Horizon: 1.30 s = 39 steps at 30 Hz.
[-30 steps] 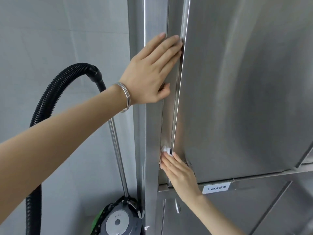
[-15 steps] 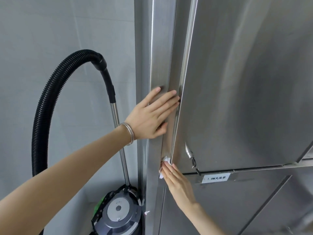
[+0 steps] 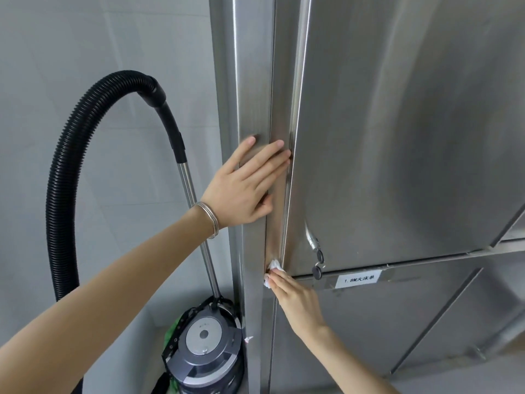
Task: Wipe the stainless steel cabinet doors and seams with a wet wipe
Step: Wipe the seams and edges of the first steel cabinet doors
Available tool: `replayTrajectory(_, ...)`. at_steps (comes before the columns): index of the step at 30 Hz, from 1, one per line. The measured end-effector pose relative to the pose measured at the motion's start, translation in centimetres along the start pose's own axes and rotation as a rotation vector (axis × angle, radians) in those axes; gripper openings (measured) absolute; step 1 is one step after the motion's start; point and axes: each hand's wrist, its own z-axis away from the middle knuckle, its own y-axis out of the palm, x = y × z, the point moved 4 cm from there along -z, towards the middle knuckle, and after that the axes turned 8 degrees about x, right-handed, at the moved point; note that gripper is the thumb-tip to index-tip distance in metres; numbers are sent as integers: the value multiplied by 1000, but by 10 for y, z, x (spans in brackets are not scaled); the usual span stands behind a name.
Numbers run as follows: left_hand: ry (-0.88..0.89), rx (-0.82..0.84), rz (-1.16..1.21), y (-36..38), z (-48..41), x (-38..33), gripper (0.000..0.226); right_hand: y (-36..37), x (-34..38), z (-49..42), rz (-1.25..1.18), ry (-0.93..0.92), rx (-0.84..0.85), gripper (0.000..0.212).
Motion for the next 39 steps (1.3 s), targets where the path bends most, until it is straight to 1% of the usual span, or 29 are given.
replayTrajectory(1,-8,15,12,-1,1,-2,60,-4,0,1,-7,9,11,20)
replayTrajectory(2,-9,27,35,-2,2,-4,59,-5,0,6,-18,15,25,22)
replayTrajectory(4,15,33,106,-5,7,-9,54,-10,1,27,-86,18,67,33)
replayTrajectory(5,30,30,140,-7,10,-11,51,-17,-1,39,-108,6,65,35)
replayTrajectory(6,44,20,167,-10,11,-12,49,-28,-6,48,-124,-4,20,34)
replayTrajectory(8,64,-20,211,-18,5,-14,44,-53,-24,60,-90,-28,-148,18)
replayTrajectory(9,72,-44,229,-22,-1,-17,42,-68,-35,62,-69,-24,-210,18)
replayTrajectory(10,79,-65,244,-27,-11,-21,41,-83,-48,63,-45,-16,-264,27)
replayTrajectory(11,87,-86,257,-32,-23,-27,41,-99,-62,63,-20,-4,-299,30)
replayTrajectory(12,98,-108,270,-37,-36,-35,41,-114,-77,65,-4,8,-324,28)
replayTrajectory(17,141,-148,300,-50,-116,-91,45,-181,-167,87,80,84,-368,27)
replayTrajectory(19,143,-112,288,-52,-150,-115,49,-208,-209,100,129,106,-385,27)
replayTrajectory(22,146,-81,260,-57,-203,-153,52,-250,-268,120,174,140,-433,33)
replayTrajectory(27,148,-98,166,-76,-291,-208,52,-318,-350,136,231,95,-502,33)
replayTrajectory(29,125,-95,153,-84,-322,-223,55,-339,-378,136,210,86,-513,32)
replayTrajectory(33,70,-79,136,-95,-374,-235,58,-366,-424,126,198,36,-543,32)
replayTrajectory(39,50,-72,62,-105,-436,-227,58,-391,-468,97,221,-25,-633,31)
